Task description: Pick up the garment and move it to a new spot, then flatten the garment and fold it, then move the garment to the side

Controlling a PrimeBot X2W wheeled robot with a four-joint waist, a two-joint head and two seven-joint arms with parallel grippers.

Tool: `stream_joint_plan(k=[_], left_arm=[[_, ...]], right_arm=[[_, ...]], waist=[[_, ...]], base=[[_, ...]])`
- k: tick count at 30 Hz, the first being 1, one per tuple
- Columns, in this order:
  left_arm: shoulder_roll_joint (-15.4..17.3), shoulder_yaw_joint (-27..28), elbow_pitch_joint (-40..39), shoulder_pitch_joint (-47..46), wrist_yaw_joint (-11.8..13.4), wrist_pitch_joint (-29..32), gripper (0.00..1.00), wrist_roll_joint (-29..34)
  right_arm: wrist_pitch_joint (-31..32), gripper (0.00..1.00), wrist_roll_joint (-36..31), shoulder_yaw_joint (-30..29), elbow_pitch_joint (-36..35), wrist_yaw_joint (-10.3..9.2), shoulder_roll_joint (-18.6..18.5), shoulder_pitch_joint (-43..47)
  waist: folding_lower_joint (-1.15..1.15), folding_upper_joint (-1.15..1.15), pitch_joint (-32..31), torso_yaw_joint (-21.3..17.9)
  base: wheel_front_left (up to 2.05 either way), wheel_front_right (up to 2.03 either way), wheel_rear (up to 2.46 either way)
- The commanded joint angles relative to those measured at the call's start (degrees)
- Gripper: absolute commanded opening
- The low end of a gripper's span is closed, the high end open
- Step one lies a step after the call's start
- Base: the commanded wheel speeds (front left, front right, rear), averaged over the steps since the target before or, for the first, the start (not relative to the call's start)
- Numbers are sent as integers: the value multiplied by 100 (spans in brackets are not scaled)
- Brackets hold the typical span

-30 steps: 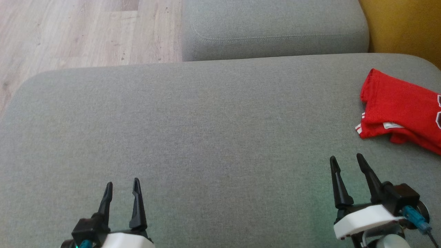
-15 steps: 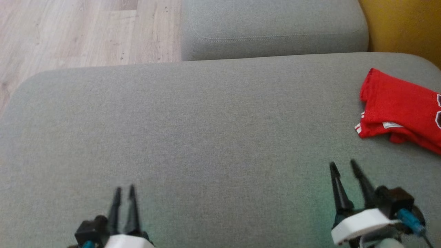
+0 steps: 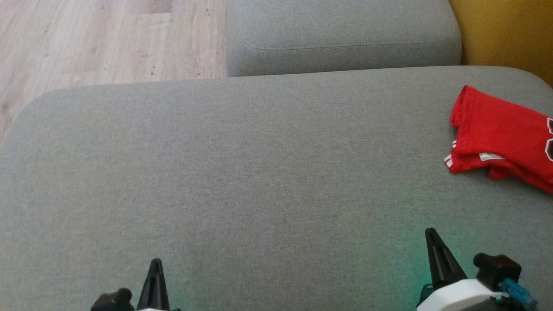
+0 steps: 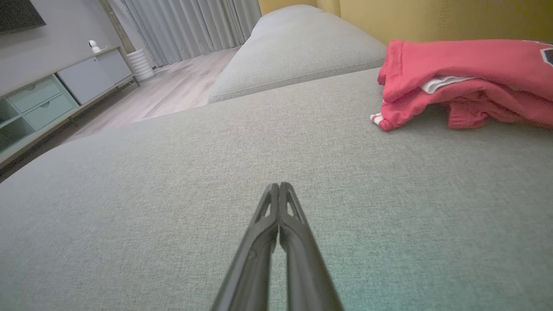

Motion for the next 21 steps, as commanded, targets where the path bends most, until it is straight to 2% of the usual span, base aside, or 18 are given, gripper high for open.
stream_joint_plan(k=[1, 21], left_arm=[[5, 177, -151, -248, -73, 24, 0, -126], [-137, 627, -130, -412, -413, 303, 0, -1039]], right_arm=[[18, 0, 207, -29, -190, 0, -48, -229], [189, 0, 1558, -96, -203, -1, -103, -406]], waist=[[0, 0, 1, -2], [0, 0, 12, -19]], base=[[0, 0, 0], [0, 0, 0]])
